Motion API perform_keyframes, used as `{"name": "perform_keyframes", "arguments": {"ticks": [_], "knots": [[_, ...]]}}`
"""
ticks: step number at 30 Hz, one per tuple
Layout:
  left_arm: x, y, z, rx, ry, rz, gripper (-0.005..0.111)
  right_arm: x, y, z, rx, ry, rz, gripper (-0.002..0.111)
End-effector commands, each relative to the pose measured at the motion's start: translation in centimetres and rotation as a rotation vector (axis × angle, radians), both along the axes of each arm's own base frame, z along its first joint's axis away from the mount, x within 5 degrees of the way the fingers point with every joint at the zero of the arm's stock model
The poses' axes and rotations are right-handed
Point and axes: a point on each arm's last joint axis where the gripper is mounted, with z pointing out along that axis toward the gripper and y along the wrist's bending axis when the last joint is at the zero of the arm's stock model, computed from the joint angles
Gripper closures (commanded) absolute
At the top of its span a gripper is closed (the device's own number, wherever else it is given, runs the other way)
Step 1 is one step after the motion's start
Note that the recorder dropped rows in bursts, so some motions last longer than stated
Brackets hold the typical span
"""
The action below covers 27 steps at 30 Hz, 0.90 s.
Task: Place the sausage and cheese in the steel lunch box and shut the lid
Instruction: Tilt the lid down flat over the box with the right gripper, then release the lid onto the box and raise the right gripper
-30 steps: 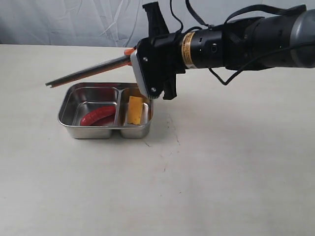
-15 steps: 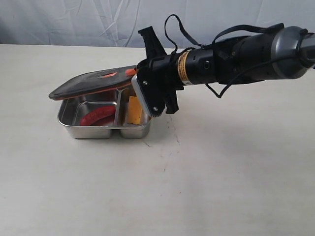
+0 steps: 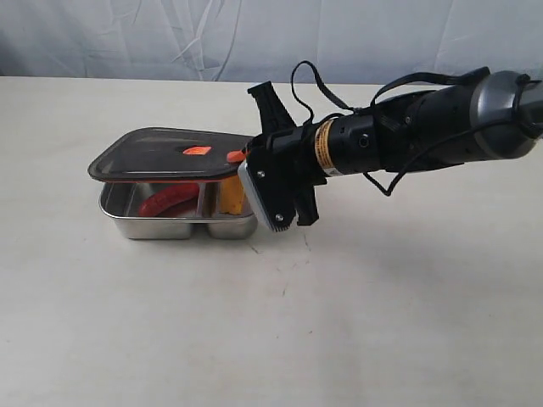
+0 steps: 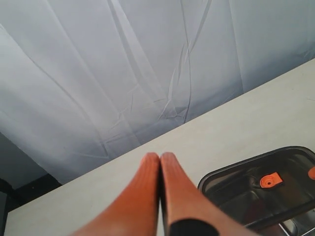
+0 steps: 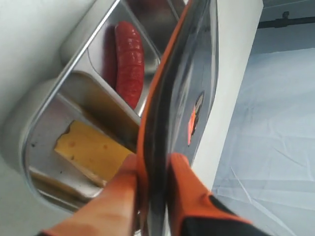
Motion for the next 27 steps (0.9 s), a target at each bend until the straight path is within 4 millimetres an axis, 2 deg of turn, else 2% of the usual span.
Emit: {"name": "perform_keyframes", "arguments": {"ticks": [1,9,22,24,27], "knots": [[-0.2,-0.1,0.1,-0.013,-0.009,0.0,0.106,-0.5,-0.7,-1.2,-0.062,-0.002,0.016,0.109],[-0.2,-0.1,0.2,-0.029,-0.01,-0.005,0.106,-2.0,-1.8,-3.0,-0.157,0.003,0.092,0.109],[-0.2,-0.2,0.2,-0.034,-0.011,-0.007,0.106,-2.1,-1.8,-2.8,-0.172,-0.033,0.133,0.109],[-0.2,-0.2,0.2,-0.034,-0.011,-0.007,0.106,-2.1,-1.8,-2.8,-0.172,-0.033,0.133,0.104],[-0.2,-0.2,0.2,-0.034,-0.011,-0.007,0.106,-2.1,-1.8,-2.8,-0.175,-0.036,0.128,0.086]]}}
